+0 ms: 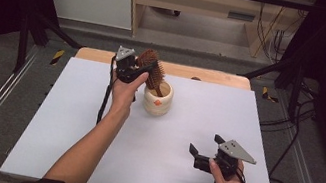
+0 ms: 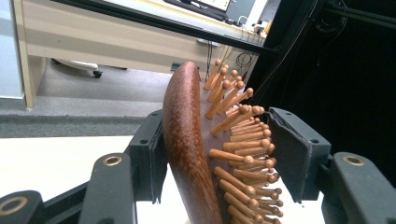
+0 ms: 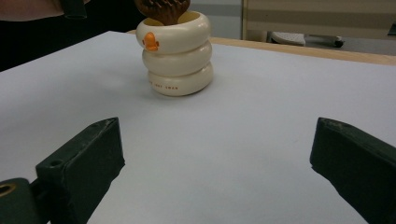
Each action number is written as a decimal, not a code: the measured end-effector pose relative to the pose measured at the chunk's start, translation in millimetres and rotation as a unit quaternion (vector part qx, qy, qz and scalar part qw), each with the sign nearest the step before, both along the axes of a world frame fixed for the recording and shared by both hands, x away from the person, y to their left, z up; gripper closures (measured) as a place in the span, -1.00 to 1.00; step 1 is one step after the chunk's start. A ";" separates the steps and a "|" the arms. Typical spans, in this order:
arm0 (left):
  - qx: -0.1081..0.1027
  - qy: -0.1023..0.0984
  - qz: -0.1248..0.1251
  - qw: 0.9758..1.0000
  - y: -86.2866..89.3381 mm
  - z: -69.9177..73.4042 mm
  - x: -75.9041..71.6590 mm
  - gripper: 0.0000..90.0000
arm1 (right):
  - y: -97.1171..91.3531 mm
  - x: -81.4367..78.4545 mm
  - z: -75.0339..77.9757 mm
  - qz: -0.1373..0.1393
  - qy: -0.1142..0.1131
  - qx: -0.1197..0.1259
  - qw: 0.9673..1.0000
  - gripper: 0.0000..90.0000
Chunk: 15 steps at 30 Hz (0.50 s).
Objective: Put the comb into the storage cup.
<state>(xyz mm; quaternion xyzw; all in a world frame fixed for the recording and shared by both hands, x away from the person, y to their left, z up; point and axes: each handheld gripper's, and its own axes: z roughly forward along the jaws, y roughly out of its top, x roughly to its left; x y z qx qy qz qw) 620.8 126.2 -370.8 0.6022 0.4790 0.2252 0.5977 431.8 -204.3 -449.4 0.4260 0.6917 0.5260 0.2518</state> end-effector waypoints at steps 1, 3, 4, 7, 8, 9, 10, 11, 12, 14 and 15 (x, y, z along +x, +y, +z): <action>0.000 0.000 0.000 1.000 0.1 0.0 0.0 -0.08 | 0.0 0.0 0.0 0.000 0.000 0.000 1.000 -0.93; -0.001 0.000 -0.001 1.000 0.3 -0.2 0.1 -0.08 | -0.1 -0.1 0.1 0.000 0.000 0.000 1.000 -0.93; -0.001 0.000 -0.001 1.000 0.5 -0.3 0.2 -0.09 | -0.2 -0.1 0.0 0.000 0.000 -0.001 1.000 -0.93; -0.002 0.001 -0.002 1.000 0.9 -0.3 0.3 -0.09 | -0.1 0.0 -0.1 0.000 0.000 -0.001 1.000 -0.93; -0.002 0.000 -0.002 1.000 1.1 -0.4 0.3 -0.09 | 0.0 0.0 -0.1 0.000 0.000 -0.001 1.000 -0.93; -0.002 0.001 -0.002 1.000 1.1 -0.5 0.3 -0.09 | 0.0 0.1 -0.2 0.001 0.000 -0.001 1.000 -0.93; -0.003 0.001 -0.002 1.000 1.1 -0.5 0.3 -0.10 | 0.0 0.1 -0.2 0.001 0.000 -0.001 1.000 -0.93; -0.003 0.001 -0.002 1.000 1.0 -0.6 0.5 -0.10 | 0.0 0.1 -0.2 0.000 0.000 -0.001 1.000 -0.93; -0.004 0.001 -0.003 1.000 0.9 -0.8 0.7 -0.11 | 0.3 0.1 -0.2 0.000 0.000 0.000 1.000 -0.93; -0.005 0.003 -0.002 1.000 1.3 -1.1 1.4 -0.14 | 0.2 0.3 -0.5 0.000 0.000 -0.001 1.000 -0.93; -0.007 0.004 -0.001 1.000 1.5 -1.3 1.8 -0.14 | 0.2 0.2 -0.5 0.000 0.000 -0.002 1.000 -0.93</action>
